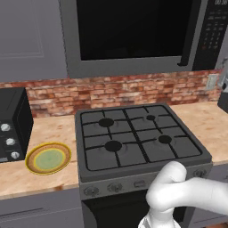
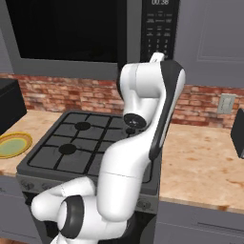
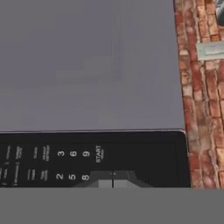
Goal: Pick the broccoli from the counter and place it in the microwave. Then turn on the microwave.
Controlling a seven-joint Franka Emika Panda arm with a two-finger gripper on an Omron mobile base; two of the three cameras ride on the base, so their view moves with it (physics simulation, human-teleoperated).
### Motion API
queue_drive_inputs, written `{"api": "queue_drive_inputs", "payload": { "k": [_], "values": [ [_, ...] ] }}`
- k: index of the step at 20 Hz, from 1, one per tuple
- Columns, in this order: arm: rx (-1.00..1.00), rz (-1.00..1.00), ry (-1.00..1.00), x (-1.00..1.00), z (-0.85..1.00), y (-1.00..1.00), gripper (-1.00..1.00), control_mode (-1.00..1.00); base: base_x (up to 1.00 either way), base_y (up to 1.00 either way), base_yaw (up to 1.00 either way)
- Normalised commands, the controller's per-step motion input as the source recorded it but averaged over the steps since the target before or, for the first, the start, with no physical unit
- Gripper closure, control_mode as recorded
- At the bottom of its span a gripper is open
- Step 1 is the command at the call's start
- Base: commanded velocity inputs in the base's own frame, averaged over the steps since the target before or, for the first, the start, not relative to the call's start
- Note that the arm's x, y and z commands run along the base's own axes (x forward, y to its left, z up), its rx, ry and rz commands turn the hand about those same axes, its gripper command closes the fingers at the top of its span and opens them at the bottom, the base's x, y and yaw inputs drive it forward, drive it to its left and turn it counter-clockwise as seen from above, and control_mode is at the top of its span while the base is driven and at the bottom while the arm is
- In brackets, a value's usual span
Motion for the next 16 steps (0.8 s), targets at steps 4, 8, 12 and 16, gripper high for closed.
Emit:
{"api": "queue_drive_inputs", "payload": {
  "k": [4, 8, 12, 16],
  "values": [
    [0.04, 0.02, 0.31, -0.32, 0.63, -0.28, 1.00, -1.00, 0.00, 0.00, 0.00],
    [0.01, 0.08, 0.31, -0.26, 0.63, -0.01, 1.00, -1.00, 0.00, 0.00, 0.00],
    [0.00, 0.10, 0.27, -0.30, 0.66, -0.06, 1.00, -1.00, 0.00, 0.00, 0.00],
    [0.01, 0.08, 0.25, -0.31, 0.72, -0.23, 1.00, -1.00, 0.00, 0.00, 0.00]
  ]
}}
